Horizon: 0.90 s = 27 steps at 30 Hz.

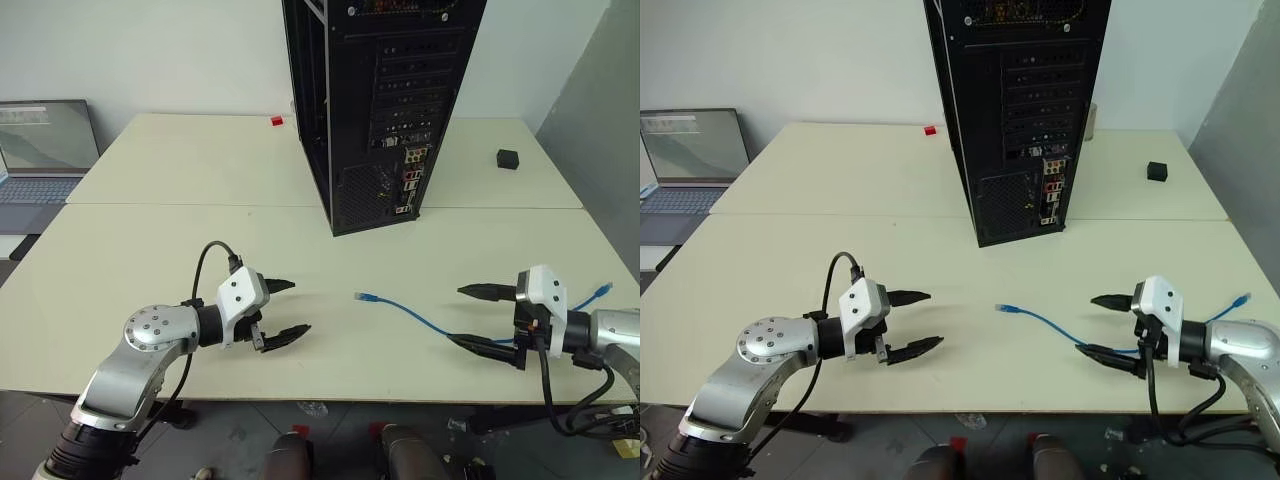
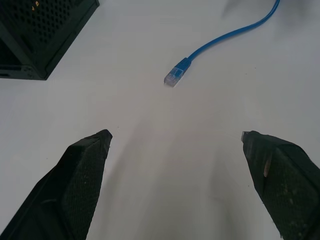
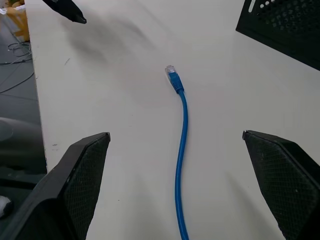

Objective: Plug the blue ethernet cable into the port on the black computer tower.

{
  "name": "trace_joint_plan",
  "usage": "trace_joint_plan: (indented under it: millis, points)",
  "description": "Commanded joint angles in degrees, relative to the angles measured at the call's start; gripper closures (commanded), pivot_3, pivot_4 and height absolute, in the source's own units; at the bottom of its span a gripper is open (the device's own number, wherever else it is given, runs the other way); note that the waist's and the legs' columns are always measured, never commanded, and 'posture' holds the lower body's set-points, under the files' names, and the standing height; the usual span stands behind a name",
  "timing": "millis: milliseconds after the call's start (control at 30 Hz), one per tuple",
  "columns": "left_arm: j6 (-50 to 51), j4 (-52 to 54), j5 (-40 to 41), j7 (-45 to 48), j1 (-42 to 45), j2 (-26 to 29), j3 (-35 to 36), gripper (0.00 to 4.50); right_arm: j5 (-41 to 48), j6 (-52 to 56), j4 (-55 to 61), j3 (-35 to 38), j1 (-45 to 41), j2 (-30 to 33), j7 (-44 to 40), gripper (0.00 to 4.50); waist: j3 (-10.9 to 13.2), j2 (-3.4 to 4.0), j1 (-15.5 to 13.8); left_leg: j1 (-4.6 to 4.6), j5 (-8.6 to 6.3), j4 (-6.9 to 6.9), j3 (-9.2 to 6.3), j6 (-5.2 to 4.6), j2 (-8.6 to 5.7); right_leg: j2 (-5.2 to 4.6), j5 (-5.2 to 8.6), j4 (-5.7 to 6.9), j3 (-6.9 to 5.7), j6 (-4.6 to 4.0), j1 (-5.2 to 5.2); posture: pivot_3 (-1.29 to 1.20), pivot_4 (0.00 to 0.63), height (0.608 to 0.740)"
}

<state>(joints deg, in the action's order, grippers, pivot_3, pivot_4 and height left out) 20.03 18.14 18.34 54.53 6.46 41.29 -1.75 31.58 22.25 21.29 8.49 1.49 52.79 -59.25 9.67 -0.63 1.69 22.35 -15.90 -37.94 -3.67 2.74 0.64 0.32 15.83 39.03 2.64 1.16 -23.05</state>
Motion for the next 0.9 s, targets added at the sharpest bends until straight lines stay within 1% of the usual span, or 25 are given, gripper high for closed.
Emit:
trace_joint_plan:
  millis: [33,333,467,667,800,900]
  points:
    - [-1.6,2.2,1.9,0.4,-0.4,-0.3,1.9,0.05,0.6,0.3,1.1,2.0,-0.8,0.7,-0.9,0.0,0.0,0.0,0.0,0.0,0.0,0.0,0.0,0.0,0.0,0.0,0.0,0.0,0.0,0.0,0.0,0.0,0.15,0.74]
    - [-3.2,3.9,0.2,-1.2,-2.1,-0.1,0.7,0.05,0.3,1.0,1.3,1.2,-1.3,0.1,-0.6,0.0,0.0,0.0,0.0,0.0,0.0,-0.01,0.0,0.0,0.0,0.0,0.0,0.01,0.0,0.0,0.0,0.0,0.15,0.74]
    - [-2.7,5.0,0.7,-0.5,-3.2,0.5,0.0,0.05,-0.8,0.6,1.0,-1.0,-3.0,-1.3,0.1,0.0,0.0,0.0,0.1,-0.01,0.0,-0.01,0.0,0.0,0.02,0.01,0.0,0.01,0.0,0.0,0.0,0.0,0.15,0.74]
    - [-2.4,5.5,-0.2,1.0,-3.3,1.6,-1.7,0.05,-4.9,1.3,-2.1,-9.0,-11.0,-6.6,1.8,0.0,0.0,0.0,0.1,-0.02,0.0,-0.01,0.01,0.0,0.04,0.04,0.0,0.01,0.01,0.0,0.0,0.0,0.15,0.74]
    - [-0.8,5.5,0.9,2.1,-2.6,1.8,-1.9,0.05,-9.5,-0.5,-8.4,-15.5,-16.5,-12.1,2.6,0.0,0.0,-0.01,0.1,-0.01,0.0,-0.02,0.01,0.0,0.03,0.07,0.0,0.02,0.01,-0.01,-0.01,0.0,0.15,0.74]
    - [-0.1,5.2,1.1,2.1,-1.7,1.6,-1.9,0.05,-13.6,-4.1,-14.7,-19.4,-19.7,-16.1,2.6,0.0,0.0,-0.02,0.1,0.01,0.0,-0.01,0.0,0.0,0.04,0.06,-0.01,0.02,0.0,-0.02,-0.04,0.0,0.15,0.74]
